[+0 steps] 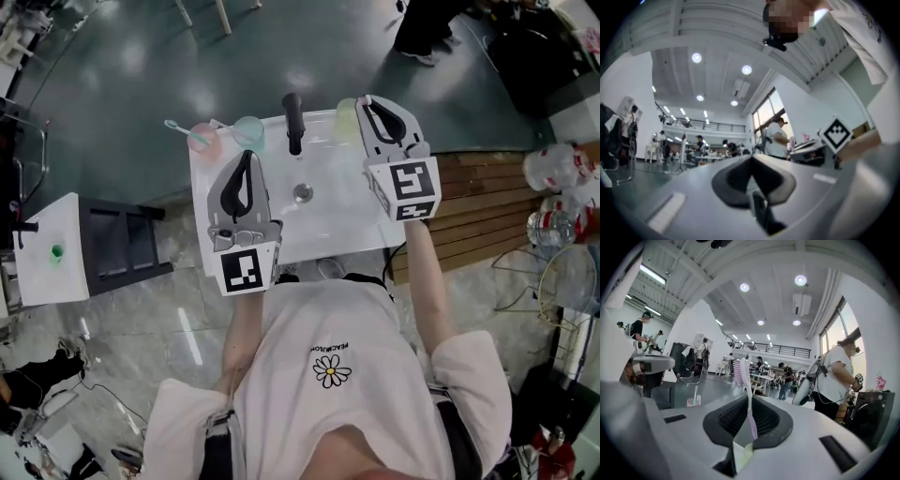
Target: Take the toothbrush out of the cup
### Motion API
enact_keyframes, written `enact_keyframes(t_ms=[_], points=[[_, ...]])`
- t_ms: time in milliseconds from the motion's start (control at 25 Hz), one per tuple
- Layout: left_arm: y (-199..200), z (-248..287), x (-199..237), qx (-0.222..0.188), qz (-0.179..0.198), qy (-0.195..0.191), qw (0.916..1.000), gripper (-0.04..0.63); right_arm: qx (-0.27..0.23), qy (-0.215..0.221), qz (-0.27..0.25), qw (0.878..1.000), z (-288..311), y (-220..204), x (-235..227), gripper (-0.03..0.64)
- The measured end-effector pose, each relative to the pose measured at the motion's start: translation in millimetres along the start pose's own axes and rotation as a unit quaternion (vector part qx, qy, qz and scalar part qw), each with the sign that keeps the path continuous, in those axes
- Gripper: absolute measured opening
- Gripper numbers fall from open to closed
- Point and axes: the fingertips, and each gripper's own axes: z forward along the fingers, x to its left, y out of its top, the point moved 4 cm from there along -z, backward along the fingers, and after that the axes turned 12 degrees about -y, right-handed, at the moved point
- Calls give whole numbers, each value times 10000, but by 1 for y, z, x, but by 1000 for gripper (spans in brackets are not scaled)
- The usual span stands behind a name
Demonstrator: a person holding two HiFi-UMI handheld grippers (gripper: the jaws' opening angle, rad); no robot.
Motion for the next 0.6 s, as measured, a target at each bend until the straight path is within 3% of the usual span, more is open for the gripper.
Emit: enact_keyframes(t_ms=[200, 320, 440, 600], points=[[20, 13, -11, -265, -114, -84, 9995, 8, -683, -635, 422, 9947, -63, 27, 0, 31], [29, 18, -23, -367, 31, -253, 9990, 8, -957, -1023, 626, 9881, -92, 35, -3, 29], [29, 20, -33, -365, 65, -364, 9987, 6, -1077, -1280, 658, 9837, -110, 35, 0, 29], [27, 20, -41, -342, 35, -456, 9984, 8, -956, -1301, 709, 9843, -120, 29, 4, 29]])
